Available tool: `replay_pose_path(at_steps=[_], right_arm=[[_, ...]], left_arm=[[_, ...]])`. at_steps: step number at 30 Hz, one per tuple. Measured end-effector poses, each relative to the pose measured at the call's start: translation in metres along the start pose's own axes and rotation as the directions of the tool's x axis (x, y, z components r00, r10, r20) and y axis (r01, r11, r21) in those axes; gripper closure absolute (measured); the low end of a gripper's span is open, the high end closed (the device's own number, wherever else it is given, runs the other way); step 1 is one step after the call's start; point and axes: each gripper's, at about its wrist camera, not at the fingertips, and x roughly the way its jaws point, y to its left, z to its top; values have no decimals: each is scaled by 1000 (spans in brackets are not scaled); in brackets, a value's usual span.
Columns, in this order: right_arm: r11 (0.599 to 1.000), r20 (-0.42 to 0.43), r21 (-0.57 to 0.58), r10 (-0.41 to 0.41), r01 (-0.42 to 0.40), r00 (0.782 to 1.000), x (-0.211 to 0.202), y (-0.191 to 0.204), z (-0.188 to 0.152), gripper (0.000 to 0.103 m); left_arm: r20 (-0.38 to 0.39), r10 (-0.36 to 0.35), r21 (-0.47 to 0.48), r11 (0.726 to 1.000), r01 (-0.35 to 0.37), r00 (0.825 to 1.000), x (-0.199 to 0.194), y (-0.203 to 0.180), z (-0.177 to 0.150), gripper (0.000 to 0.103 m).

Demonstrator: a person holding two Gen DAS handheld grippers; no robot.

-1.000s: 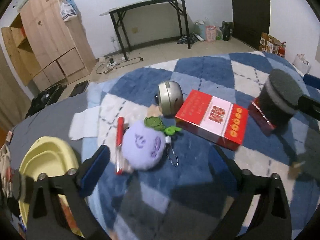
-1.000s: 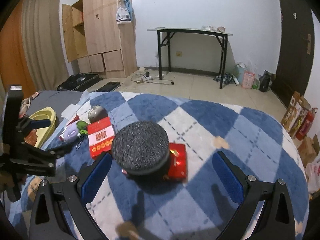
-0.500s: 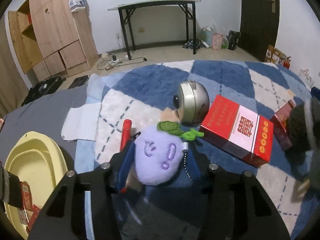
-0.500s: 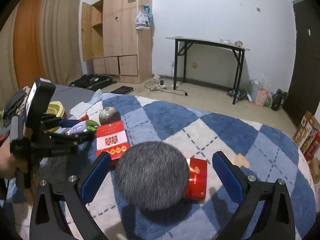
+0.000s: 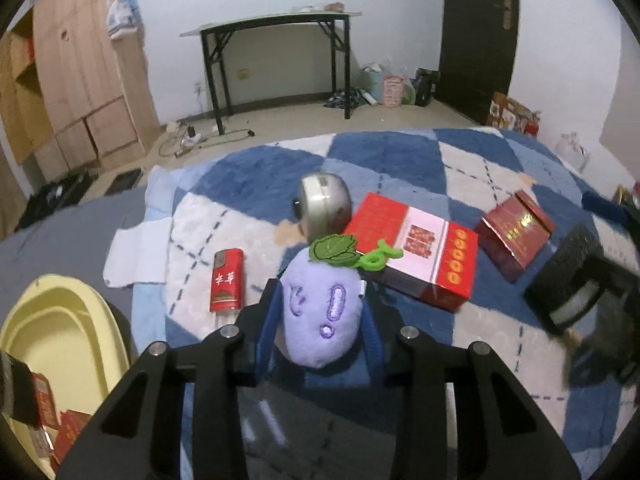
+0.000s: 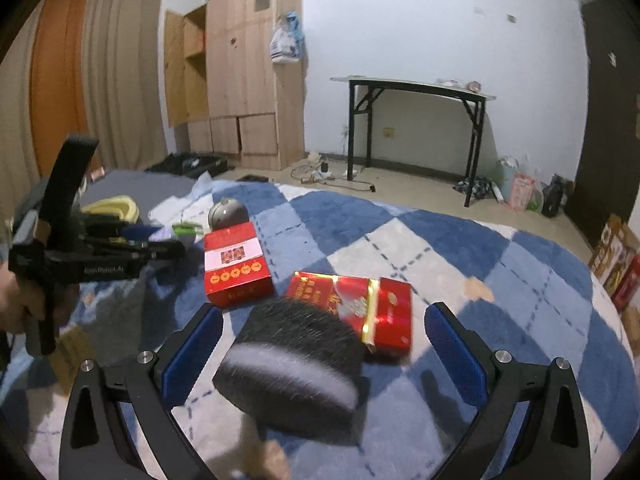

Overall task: Organize rigid objects
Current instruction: 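Hold the plush in the left tool while the right grasps the second black puck, then lower the plush and puck into the yellow tray and open both tools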

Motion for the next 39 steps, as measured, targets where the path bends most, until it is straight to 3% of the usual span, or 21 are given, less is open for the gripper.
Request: replay_pose_path(at_steps=[3,7,12,14,15,16,20,26,30,34,39], right_arm=[[999,-21,22,31,-31,999,-5,-3,-4,0],[996,-45,-38,73,-75,996,-10,14,-10,0],[996,-85,-80,-43,36,996,7,26,-10,2],[997,-82,-52,-68,64,994,10,28,-5,8],[995,-91,-50,-91,86,992,11,29,-3,24],[995,-101,-47,-87,83,991,12,30,-4,34],[998,-59,-13,-67,67,996,-6,35,4,35],[995,15,16,96,-97,995,-31,85,48,35],[974,9,-11,225,-225,974,-20,151,77,35],[952,-48,-35,302,-304,952,17,206,104,35],[924,-159,-79,358,-373,920,71,271,132,35]], left_arm=[[-18,7,-30,1000,-7,1000,5,1,-1,63],[-21,-9,-113,994,7,1000,7,8,-3,63],[-6,-17,-146,989,16,1000,2,11,0,63],[-2,-17,-169,985,17,1000,-3,12,2,63],[-3,-20,-178,984,19,1000,-6,13,3,63],[3,-15,-182,983,15,1000,-11,13,4,63],[39,-6,-175,985,13,999,-41,19,12,64],[83,77,-220,974,-57,994,-100,65,23,64],[37,196,-213,960,-184,980,-130,114,23,64],[31,254,-257,937,-238,967,-171,155,-22,64],[-50,280,-375,885,-277,959,-172,191,-100,64]])
